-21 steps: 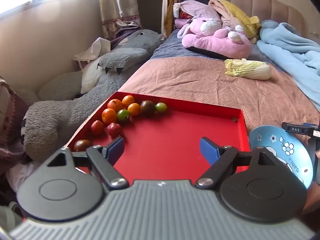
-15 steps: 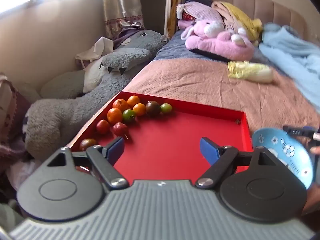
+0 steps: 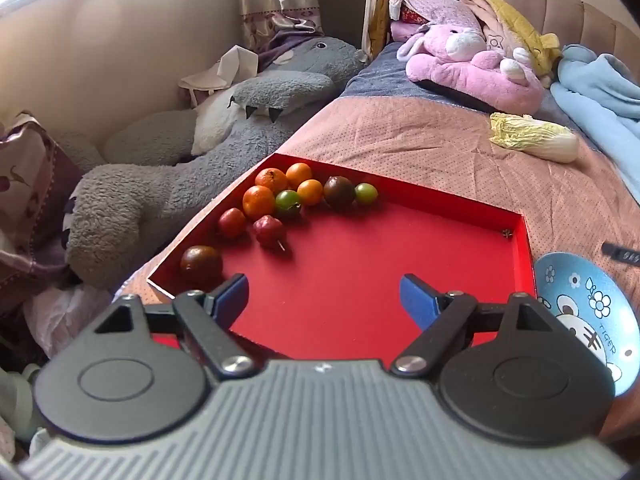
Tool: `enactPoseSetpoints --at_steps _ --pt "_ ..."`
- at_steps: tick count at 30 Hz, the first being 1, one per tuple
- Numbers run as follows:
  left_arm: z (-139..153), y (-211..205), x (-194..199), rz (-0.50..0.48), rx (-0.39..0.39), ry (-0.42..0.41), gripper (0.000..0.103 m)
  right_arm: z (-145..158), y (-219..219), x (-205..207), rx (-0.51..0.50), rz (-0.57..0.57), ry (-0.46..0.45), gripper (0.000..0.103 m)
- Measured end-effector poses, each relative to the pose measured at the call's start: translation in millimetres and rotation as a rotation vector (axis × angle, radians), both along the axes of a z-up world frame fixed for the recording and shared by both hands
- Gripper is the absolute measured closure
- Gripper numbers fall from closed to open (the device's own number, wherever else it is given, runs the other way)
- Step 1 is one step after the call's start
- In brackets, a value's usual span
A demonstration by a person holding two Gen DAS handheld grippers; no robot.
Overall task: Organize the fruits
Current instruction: 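Move both tools toward the fruits in the red tray, then grasp the red stemmed fruit with the right tool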
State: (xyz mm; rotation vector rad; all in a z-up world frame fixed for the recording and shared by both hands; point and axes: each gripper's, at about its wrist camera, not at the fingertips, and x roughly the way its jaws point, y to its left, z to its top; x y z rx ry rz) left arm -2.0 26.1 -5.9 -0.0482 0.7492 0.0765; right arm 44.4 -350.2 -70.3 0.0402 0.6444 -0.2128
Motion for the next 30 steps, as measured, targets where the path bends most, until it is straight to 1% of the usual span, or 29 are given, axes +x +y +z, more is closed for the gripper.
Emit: enactPoseSetpoints --at_steps 2,6,9,12,16,18,23,28,30 --pt "-0.6 2.2 -0.4 0.018 -0.008 -0.001 0.019 20.4 16.9 -2.3 0.021 0.074 -0.034 0.000" --pt "-2.4 7.9 1.0 0.054 -0.032 0.013 0.019 55.3 73.4 -7.3 0.044 0.292 -0.082 0.000" --pt "-2.2 10.8 0.6 0.067 -0.026 0.018 0.019 70.5 127.4 -9.6 0.076 0.470 -0.081 0.000" --pt "-0.5 17.5 1.1 0.071 -0.030 0.035 0.019 77.3 182.2 -8.1 0.092 0.617 -0.062 0.000" --pt "-0.1 38.4 4.4 0.077 -0.066 0.073 0.019 74.0 243.2 -3.5 0.127 0.746 -0.028 0.000" --pt "1.5 50.1 3.4 0.069 -0.078 0.070 0.019 68.6 266.5 -2.7 0.134 0.800 -0.003 0.005" --pt "2.2 71.8 -1.5 0.056 -0.077 0.060 0.019 47.8 311.0 18.6 0.155 0.867 0.093 0.026" --pt "3.0 80.5 5.0 0.000 -0.037 0.064 0.021 24.1 350.4 42.2 0.120 0.909 0.171 0.038" --pt "2.2 84.3 7.4 -0.013 -0.037 0.072 0.021 13.9 363.0 53.0 0.115 0.914 0.199 0.041"
